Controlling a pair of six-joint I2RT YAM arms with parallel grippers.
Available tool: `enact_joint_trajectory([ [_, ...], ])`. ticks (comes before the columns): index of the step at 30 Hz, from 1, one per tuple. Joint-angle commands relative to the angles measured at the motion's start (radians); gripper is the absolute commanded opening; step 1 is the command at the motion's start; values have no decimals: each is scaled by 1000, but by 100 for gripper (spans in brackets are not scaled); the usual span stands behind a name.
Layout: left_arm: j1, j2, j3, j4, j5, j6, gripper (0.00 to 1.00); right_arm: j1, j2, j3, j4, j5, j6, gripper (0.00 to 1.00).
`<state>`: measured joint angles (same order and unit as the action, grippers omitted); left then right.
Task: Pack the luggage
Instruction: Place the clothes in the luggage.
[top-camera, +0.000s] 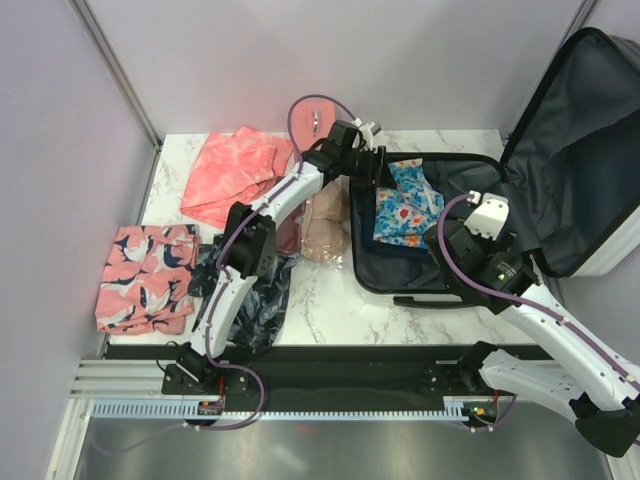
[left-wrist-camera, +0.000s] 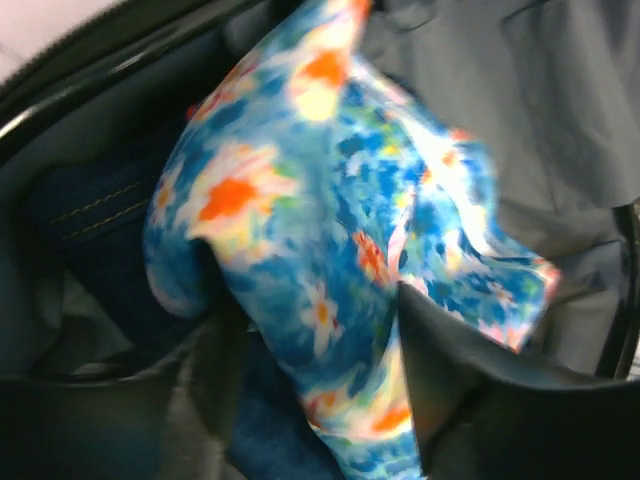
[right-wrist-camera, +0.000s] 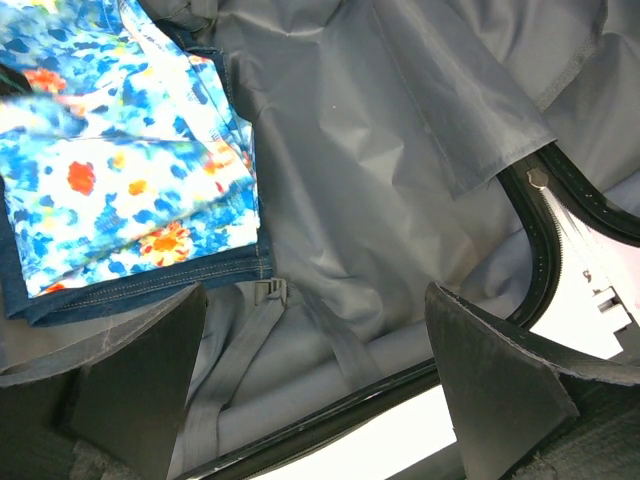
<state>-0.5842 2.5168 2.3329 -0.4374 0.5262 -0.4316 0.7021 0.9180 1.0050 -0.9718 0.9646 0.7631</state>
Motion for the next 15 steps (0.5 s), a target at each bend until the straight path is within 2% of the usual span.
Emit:
enact_joint_trajectory([
  [1, 30, -110, 3, -14, -35, 50, 72, -3, 2, 23, 27, -1, -10, 98],
  [6, 23, -167, 8, -15, -46, 65, 89, -4, 2, 26, 38, 0, -18, 98],
  [7, 23, -190, 2, -23, -57, 68, 96, -4, 2, 27, 41, 0, -18, 98],
  [15, 23, -323, -47, -92, -127, 97, 98, -3, -11, 27, 71, 10, -42, 98],
])
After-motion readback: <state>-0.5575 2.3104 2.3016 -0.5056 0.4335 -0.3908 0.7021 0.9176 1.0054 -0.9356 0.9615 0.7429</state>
